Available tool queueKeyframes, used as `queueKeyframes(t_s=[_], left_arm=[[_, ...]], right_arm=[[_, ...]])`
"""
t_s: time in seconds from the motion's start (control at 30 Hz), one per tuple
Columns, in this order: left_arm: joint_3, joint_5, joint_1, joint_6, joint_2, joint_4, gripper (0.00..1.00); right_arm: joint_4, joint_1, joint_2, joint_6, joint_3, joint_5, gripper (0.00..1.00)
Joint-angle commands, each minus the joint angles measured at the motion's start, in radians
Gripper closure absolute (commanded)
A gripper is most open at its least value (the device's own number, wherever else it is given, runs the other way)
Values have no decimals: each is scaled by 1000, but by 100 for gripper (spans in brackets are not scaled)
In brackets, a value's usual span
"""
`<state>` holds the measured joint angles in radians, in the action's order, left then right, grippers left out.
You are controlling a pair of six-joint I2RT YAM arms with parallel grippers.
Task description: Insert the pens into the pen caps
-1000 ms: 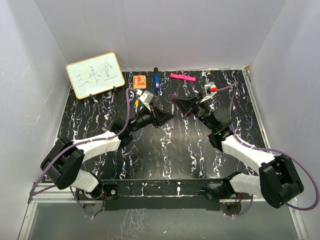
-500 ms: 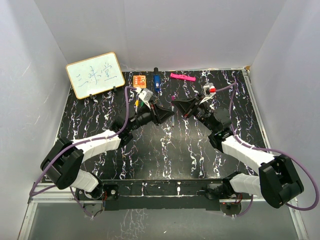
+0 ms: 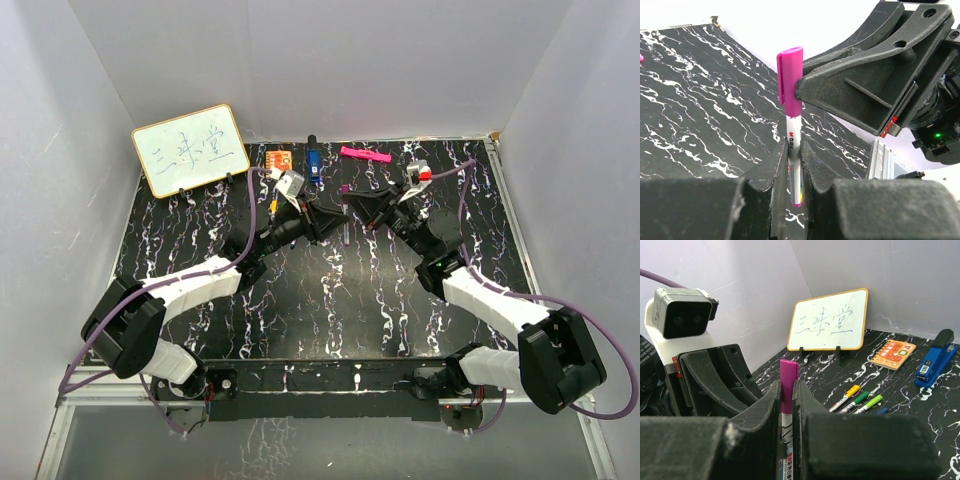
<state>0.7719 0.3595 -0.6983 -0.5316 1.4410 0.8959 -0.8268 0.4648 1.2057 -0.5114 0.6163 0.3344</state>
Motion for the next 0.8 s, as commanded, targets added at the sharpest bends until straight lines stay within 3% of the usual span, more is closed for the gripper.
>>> queueKeyframes(t_s=[0.0,0.23,0.43,0.77], left_arm=[[85,-28,21,29,-65,159,100],[99,-45,45,38,-68,195,100],[104,-63,63,45,-81,227,100],[84,-136,93,104,-162,250,100]], right_arm=[[166,26,17,73,20,10,100],[247,70,25,146,27,-58,100],[332,176,52,244,56,-214,100],[361,200,79,245,45,-269,100]])
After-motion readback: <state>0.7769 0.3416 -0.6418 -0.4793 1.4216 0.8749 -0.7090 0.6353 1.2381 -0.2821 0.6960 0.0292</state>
